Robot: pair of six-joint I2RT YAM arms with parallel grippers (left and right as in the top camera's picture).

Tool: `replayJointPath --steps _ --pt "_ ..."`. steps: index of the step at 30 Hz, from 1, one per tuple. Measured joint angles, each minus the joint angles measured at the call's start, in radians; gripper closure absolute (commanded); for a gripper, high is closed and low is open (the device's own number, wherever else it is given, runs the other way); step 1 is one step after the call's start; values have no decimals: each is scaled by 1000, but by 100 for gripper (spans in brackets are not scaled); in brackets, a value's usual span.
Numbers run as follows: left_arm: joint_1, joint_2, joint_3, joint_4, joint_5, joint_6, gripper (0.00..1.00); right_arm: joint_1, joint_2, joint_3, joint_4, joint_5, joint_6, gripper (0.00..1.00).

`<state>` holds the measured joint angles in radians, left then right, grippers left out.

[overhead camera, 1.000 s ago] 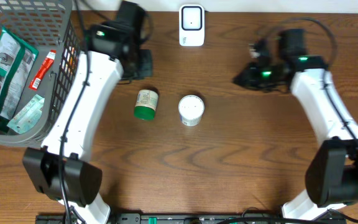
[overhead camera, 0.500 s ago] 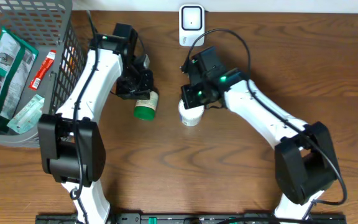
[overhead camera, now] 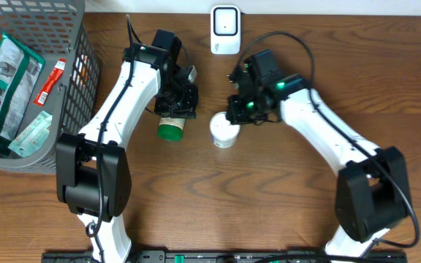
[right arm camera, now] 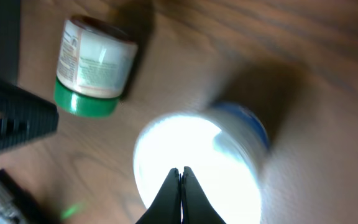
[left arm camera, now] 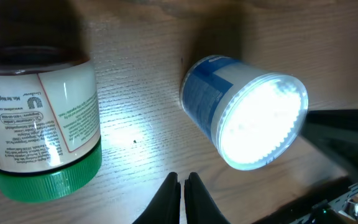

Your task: Scan the item barcode

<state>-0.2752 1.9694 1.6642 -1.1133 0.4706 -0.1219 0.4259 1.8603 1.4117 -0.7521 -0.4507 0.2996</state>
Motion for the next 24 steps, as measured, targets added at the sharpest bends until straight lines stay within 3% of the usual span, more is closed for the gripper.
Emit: replayJointPath --steps 12,24 --pt "-2 0 -138 148 -51 -5 92 -16 -10 -78 -1 10 -12 99" --pt "-14 0 -164 238 173 -8 93 -17 -16 -78 2 64 -15 99"
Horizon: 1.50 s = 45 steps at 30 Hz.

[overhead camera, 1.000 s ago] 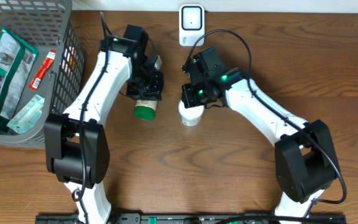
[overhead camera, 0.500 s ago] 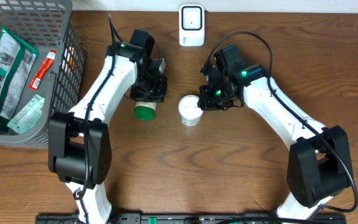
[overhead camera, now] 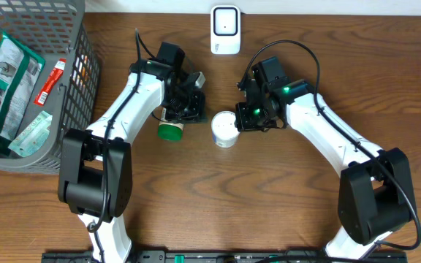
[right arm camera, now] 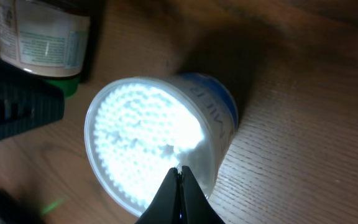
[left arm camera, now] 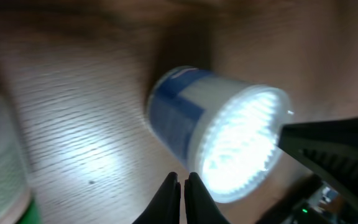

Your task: Scan the item barcode

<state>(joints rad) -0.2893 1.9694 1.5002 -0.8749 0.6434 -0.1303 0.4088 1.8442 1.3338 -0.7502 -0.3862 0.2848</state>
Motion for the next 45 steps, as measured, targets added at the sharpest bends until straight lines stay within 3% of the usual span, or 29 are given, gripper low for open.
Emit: replayJointPath --steps 5,20,28,45 --pt "-16 0 0 1 24 0 92 -20 -1 0 -4 -8 -7 99" --pt "-76 0 -30 8 -119 -8 92 -65 -1 0 -32 -29 -34 99" --pt "-155 0 -33 75 -100 -43 92 -105 -10 0 -77 26 -38 99" --pt "-156 0 -33 183 -13 -76 93 -120 -2 -127 -55 90 -41 99"
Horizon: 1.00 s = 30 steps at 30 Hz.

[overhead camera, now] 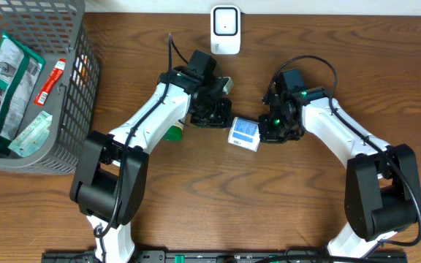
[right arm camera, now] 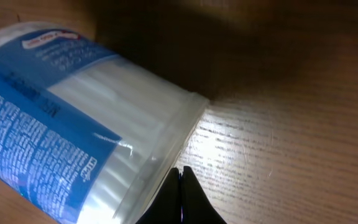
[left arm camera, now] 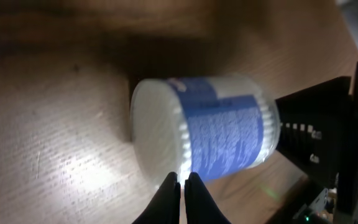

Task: Scan the item barcode
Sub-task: 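Tip the tub onto its side and withdraw both grippers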

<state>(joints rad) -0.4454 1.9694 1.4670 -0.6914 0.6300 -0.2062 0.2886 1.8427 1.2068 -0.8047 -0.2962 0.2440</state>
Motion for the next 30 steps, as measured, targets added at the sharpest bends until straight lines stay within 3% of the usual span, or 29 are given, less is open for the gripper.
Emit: replayJointPath --steps 4,6,7,8,9,13,17,30 --pt "0 0 0 40 -2 0 92 -16 0 20 -34 0 0 99" --pt "3 0 1 45 -13 0 92 -37 0 59 -69 -1 -1 89" --pt "6 -1 2 45 -27 0 92 -47 0 77 -82 -2 0 79" --pt "9 -2 4 45 -43 0 92 -62 0 103 -98 -2 -4 50" --pt "13 -4 6 45 -61 0 92 -76 0 123 -105 -2 -3 37" --pt "40 -46 9 34 -175 -6 64 -128 -5 161 -113 6 -8 4" --pt "68 -114 14 3 -296 5 42 -165 -5 160 -116 71 -14 1" --pt "120 -152 27 16 -428 24 34 -191 -6 160 -122 208 -14 1"
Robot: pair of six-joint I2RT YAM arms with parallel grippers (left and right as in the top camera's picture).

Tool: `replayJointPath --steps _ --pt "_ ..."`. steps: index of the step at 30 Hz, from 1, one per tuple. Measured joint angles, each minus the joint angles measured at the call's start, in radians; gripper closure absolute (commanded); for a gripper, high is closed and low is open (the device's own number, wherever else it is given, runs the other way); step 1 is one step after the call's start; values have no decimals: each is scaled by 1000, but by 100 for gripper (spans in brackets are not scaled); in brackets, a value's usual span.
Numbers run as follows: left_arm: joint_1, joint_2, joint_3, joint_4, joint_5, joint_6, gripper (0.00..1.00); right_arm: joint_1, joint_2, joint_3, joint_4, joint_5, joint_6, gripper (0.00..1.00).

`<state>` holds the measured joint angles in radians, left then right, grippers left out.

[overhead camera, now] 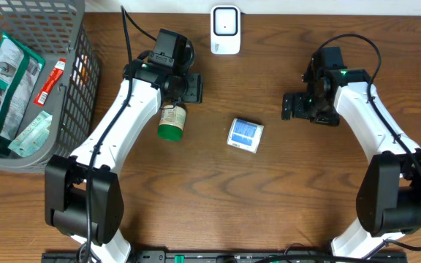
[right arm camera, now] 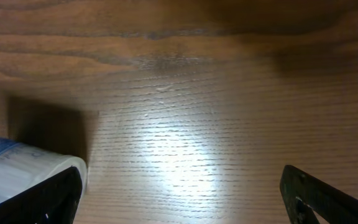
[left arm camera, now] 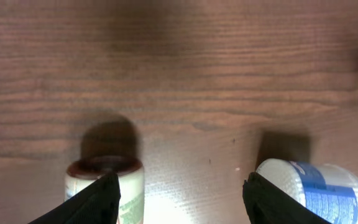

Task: Scan the item barcode
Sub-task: 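Tip the tub onto its side and withdraw both grippers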

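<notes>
A white tub with a blue label lies on its side mid-table, label up; its ends show in the wrist views. The white scanner stands at the far edge. My left gripper is open with nothing between its fingers, just behind a green-lidded bottle and left of the tub. My right gripper is open and holds nothing, over bare wood to the right of the tub.
A grey wire basket with several packets fills the left edge of the table. The green-lidded bottle lies on its side between the basket and the tub. Bare wooden table runs along the front.
Both grippers were shut close against the lying tub, one on each side. Now both are open and apart from it: the left behind the bottle, the right further right. The tub has not moved.
The tub first stood upright with both shut grippers close by. It was still upright 2.5 s ago, with the grippers on either side. Then it lay on its side, label up, between them. Now both arms are back from it and open.
</notes>
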<state>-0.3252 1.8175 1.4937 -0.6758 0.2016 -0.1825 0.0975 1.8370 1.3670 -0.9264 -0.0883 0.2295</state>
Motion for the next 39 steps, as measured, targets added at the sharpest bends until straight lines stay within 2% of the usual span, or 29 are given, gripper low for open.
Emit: replayJointPath --steps 8,39 --pt "0 0 0 45 -3 0 33 0 0 0 0 8 0 1" --pt "0 0 0 21 -6 0 32 0 0 0 0 11 0 1"
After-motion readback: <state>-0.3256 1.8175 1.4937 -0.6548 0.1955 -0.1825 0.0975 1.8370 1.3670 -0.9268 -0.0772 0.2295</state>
